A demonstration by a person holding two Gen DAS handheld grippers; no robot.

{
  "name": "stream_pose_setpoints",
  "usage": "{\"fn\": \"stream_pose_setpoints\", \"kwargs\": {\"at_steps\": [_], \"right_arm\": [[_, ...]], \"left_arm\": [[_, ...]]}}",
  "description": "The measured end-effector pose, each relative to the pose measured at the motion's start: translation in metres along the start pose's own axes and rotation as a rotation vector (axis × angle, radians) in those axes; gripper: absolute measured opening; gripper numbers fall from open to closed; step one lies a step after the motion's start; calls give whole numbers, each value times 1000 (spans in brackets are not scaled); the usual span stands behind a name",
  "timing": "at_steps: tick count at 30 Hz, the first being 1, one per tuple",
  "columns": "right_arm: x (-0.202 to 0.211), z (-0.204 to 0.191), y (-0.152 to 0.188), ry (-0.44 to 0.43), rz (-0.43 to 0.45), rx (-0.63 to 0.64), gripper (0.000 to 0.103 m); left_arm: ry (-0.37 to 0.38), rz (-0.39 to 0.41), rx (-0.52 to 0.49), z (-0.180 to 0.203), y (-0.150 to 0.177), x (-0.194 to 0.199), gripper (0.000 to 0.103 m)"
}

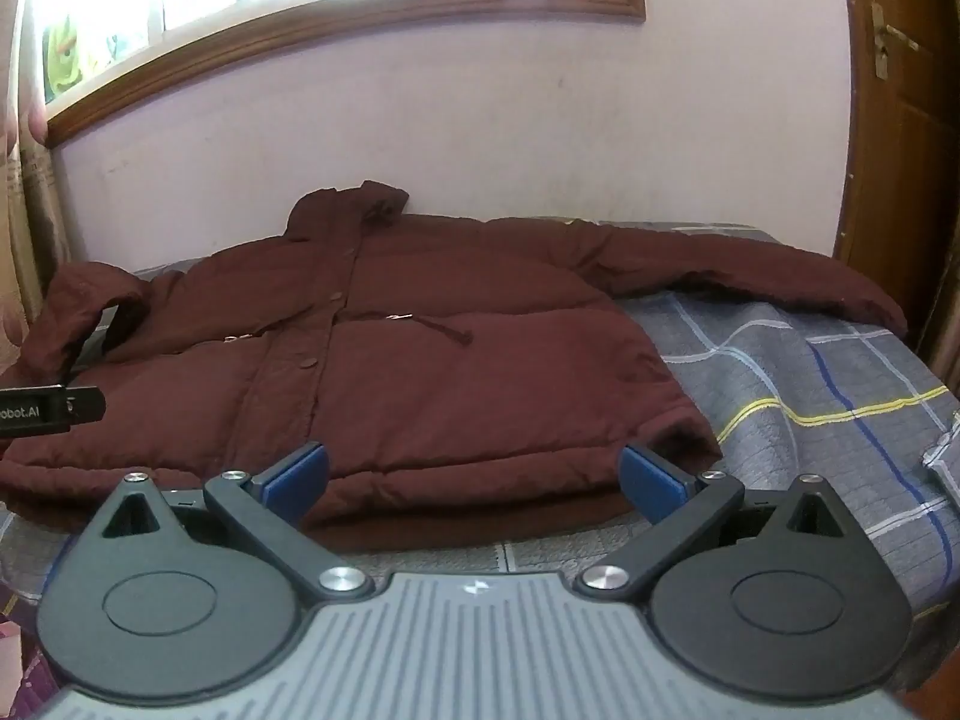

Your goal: Fold large clothes

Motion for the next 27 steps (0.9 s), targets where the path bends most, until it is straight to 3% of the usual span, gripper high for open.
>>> {"fn": "stream_pose_setpoints", "kwargs": {"at_steps": [27], "right_arm": [[-10,-14,5,-26,-54,17,103]], "left_arm": [[-8,-44,35,-18,8,-16,103]]}}
Point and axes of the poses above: each gripper's, at about its wrist camera, not at the fingertips, and x roughly against the way its jaws point, z to its right, y to its underside, the point moved 5 cm from there along -x, roughly the way its jaws point, and after that the axes turned 1 degree about x, right-handed, at the moved point
